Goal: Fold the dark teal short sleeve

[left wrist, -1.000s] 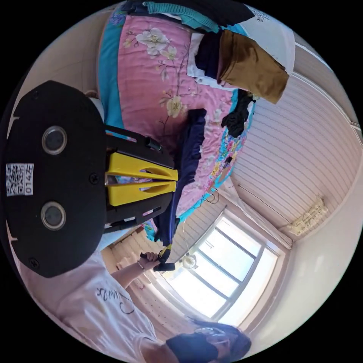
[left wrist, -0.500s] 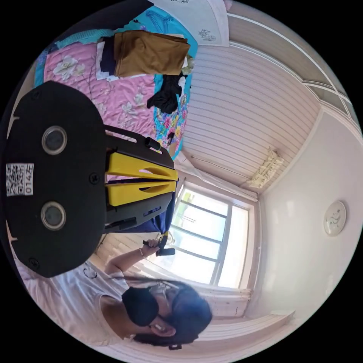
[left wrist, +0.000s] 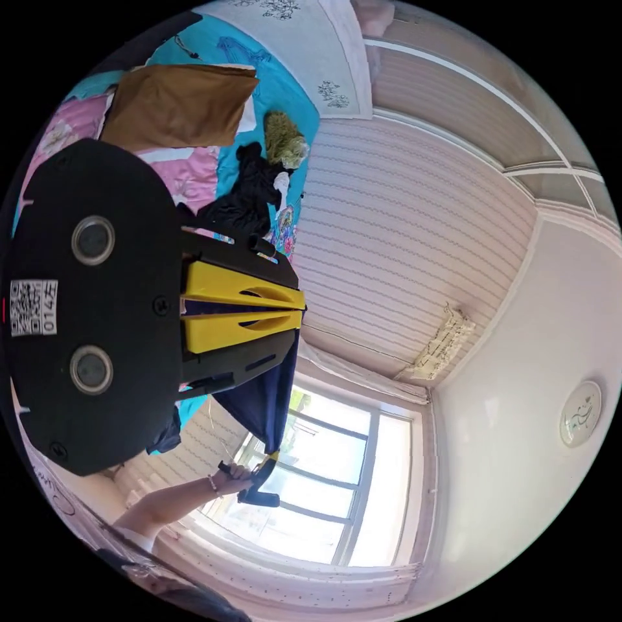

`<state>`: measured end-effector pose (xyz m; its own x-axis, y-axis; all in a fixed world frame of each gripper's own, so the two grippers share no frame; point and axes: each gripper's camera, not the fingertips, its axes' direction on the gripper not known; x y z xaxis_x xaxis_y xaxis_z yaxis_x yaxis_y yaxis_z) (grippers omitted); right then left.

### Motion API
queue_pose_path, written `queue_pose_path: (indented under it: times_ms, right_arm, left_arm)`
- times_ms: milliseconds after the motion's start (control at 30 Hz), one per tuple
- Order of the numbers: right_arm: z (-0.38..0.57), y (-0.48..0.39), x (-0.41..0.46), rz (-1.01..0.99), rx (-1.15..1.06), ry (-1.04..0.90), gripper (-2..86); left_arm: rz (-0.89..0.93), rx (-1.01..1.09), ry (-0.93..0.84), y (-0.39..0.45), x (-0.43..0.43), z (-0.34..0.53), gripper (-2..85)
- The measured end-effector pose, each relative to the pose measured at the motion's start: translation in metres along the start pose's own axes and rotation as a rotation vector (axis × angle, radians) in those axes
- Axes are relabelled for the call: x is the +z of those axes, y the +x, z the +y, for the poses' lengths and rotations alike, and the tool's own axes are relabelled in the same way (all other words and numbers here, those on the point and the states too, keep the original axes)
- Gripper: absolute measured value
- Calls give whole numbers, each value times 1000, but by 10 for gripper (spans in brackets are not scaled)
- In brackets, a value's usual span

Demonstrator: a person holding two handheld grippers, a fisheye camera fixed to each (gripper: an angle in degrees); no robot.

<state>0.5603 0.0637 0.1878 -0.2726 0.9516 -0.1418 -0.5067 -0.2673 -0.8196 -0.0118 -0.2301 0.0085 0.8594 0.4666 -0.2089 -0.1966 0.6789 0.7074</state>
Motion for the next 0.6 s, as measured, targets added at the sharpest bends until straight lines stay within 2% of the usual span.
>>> queue_pose_path:
  times_ms: [100, 167, 400, 533, 600]
  right_arm:
    - [42, 15, 11, -31, 16, -61, -1]
    - [85, 34, 24, -31, 82, -129, -2]
    - [331, 119, 90, -15, 524, -530, -2]
    - [442, 142, 100, 11, 744, -660, -2]
    - [466, 146, 101, 13, 782, -700, -2]
  left_arm:
    - [17, -36, -91, -19, 11, 36, -10]
    - [17, -84, -233, -41, 27, 88, -10]
    - [-1, -261, -715, -90, 73, 285, -10]
    - [-12, -317, -860, -96, 79, 346, -10]
    - [-15, -334, -909, -98, 79, 362, -10]
